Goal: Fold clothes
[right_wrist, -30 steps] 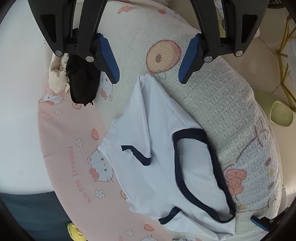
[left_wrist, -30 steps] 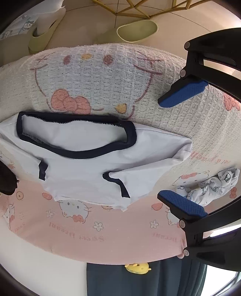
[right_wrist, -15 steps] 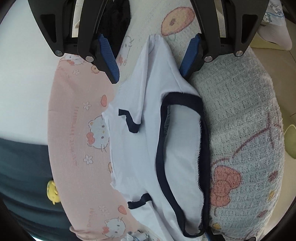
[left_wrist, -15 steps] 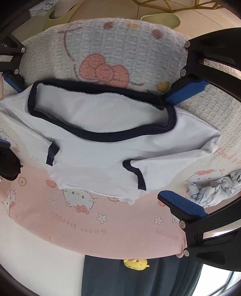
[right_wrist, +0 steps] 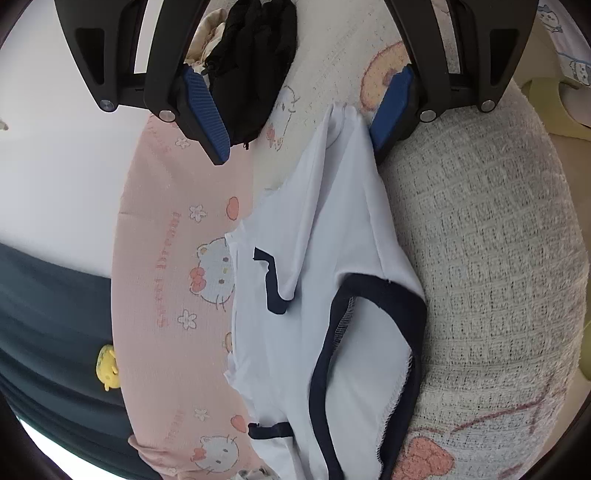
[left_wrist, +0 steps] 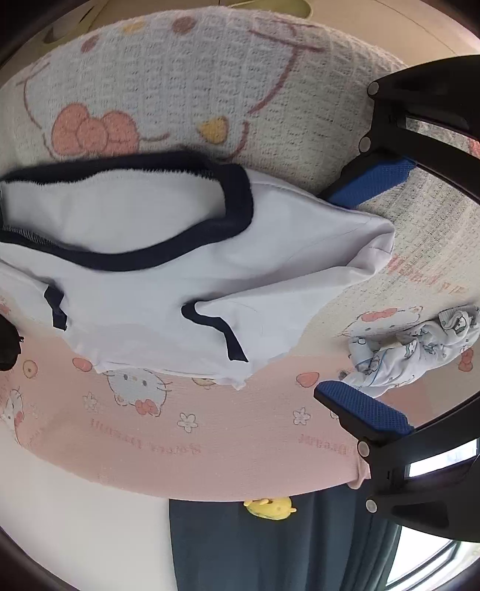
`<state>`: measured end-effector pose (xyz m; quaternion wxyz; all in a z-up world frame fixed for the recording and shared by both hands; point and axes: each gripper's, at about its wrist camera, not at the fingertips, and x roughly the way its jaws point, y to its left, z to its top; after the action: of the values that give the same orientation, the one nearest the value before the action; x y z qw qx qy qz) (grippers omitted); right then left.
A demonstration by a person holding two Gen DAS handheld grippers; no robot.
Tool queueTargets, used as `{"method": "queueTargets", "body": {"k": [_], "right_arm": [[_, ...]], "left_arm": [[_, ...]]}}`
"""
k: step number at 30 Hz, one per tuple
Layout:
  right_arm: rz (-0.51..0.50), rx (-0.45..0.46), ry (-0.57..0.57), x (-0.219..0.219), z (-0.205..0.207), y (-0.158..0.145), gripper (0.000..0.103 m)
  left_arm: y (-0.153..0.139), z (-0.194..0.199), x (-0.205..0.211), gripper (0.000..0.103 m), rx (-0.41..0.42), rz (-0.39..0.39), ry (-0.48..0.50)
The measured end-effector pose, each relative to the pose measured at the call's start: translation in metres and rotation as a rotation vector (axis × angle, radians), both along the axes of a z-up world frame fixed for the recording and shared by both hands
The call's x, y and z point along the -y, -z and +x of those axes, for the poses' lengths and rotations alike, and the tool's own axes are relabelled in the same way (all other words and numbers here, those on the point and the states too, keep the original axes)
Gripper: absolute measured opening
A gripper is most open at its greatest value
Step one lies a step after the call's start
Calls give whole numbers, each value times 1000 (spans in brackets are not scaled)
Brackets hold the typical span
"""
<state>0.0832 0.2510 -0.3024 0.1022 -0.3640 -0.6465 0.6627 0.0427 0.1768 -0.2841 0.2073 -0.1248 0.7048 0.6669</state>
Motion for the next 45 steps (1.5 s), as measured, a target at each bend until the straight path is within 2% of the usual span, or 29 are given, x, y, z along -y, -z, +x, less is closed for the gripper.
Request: {"method": "queueTargets", "body": {"k": [3,5,8,12,17,19,20,22,23,25,26,27,28,30,31,32,33,35,39,42,45], "right_arm": [[1,-23,-19,10,-8,-4,75],[-13,-64,-13,13,-17,-9,75],[-27,-63,4,15,-26,-9,75],[-39,-93,5,13,-20,-7,75],[-151,-54,86,5,-21,-7,54],[-169,-35,87,6,-19,-3,39],[-167,-27,88,8,-18,1,34],[-149,-13,85,12,-15,9,15],[-127,-8,79,15,-13,14,9],[-82,2,67,20,-10,25,6],[-81,3,70,20,-10,26,6],[-93,3,79,19,-11,24,6],[-101,2,83,19,-11,23,6],[-113,-2,88,18,-11,22,6],[-108,0,91,18,-12,23,6],[-96,5,94,19,-13,24,6],[-87,11,96,19,-13,24,6],[-73,19,100,19,-14,24,6],[-81,12,125,18,-16,23,6],[-114,24,152,14,-21,20,6],[-169,45,171,11,-24,14,6]], "left_arm": [[-2,9,-17,93,-45,45,53],[1,13,-30,93,-66,35,81],[5,18,-35,93,-99,20,117],[2,10,-29,93,-97,42,76],[-3,-7,-19,93,-91,86,-25],[-3,-8,-17,93,-86,119,-50],[-3,-8,-16,93,-84,135,-63],[-2,-3,-12,91,-106,162,-45],[-2,-1,-11,90,-119,169,-38],[1,3,-10,86,-92,170,-32],[3,4,-9,77,-78,170,-29],[4,6,-8,65,-64,171,-26],[6,8,-8,57,-50,171,-23],[14,12,-8,24,0,153,-18],[18,14,-9,18,24,144,-16],[23,17,-10,6,22,127,-6],[27,19,-11,0,19,109,4],[31,21,-13,0,26,91,8],[29,19,-13,0,71,109,-15],[31,20,-17,0,58,71,-24],[30,17,-21,0,80,52,-49]]}}
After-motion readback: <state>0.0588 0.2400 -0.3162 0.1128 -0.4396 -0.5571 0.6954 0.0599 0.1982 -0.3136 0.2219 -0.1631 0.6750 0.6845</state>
